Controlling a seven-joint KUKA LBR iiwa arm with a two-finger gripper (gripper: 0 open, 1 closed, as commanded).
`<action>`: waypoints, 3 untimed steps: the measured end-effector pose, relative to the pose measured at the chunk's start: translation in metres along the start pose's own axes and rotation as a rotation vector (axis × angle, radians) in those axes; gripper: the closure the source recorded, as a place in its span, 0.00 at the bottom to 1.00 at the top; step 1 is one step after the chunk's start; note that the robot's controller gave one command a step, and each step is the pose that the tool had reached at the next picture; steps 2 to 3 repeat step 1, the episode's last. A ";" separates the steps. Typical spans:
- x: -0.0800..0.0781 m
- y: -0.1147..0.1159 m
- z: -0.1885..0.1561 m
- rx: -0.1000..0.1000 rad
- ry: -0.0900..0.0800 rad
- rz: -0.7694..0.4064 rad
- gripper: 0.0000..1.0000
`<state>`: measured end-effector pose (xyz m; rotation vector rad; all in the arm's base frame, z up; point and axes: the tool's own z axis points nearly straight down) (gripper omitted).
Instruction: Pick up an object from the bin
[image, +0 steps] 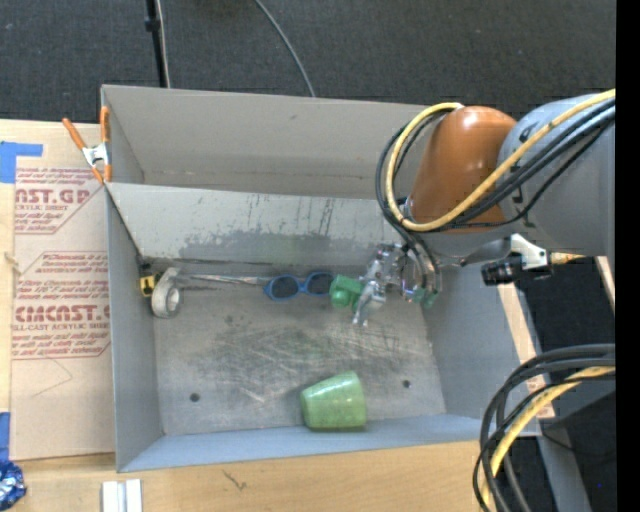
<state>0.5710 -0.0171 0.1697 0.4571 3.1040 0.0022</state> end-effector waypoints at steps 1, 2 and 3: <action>-0.001 0.001 -0.031 0.000 -0.001 -0.002 1.00; -0.001 0.001 -0.031 0.000 -0.001 -0.002 1.00; -0.001 0.001 -0.031 0.000 -0.001 -0.002 1.00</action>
Offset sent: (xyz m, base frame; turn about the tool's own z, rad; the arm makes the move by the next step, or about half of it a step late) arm 0.0001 0.0001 0.0297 0.0000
